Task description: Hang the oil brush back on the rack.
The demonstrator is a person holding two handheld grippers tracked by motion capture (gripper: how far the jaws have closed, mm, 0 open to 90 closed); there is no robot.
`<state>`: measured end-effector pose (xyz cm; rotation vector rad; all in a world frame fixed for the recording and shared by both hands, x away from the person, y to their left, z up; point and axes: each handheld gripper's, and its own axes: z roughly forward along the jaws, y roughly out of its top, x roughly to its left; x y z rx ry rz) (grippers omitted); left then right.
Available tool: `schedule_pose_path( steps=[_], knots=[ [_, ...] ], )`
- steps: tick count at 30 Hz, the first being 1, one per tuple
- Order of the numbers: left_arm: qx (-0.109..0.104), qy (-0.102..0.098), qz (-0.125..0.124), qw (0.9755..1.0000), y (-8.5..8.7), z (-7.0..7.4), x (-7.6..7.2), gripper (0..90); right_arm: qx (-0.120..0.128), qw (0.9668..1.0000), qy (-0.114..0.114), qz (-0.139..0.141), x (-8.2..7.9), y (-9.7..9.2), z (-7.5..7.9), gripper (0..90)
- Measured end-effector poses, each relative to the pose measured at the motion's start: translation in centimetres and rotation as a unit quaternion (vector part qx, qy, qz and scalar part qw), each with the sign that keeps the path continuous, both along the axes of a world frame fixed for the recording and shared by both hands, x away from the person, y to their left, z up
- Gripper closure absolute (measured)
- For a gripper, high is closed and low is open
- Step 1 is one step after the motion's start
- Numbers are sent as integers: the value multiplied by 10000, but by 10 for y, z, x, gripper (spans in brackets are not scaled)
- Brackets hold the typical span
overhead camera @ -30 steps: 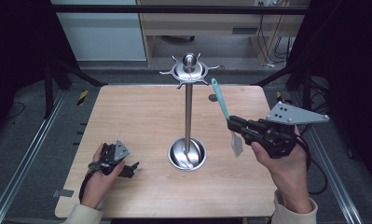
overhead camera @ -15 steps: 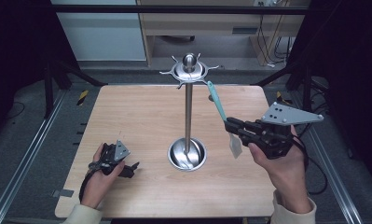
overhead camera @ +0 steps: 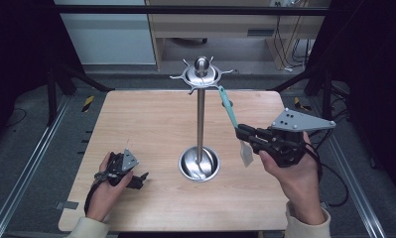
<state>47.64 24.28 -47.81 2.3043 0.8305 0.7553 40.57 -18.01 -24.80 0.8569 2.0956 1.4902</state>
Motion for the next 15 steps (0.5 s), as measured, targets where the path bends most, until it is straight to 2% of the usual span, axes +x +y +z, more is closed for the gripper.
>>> schedule_pose_path(
  steps=[15],
  knots=[
    [33,12,-25,10000,-1,0,0,31,81,9999,-15,-67,8,13,-12,825]
  ],
)
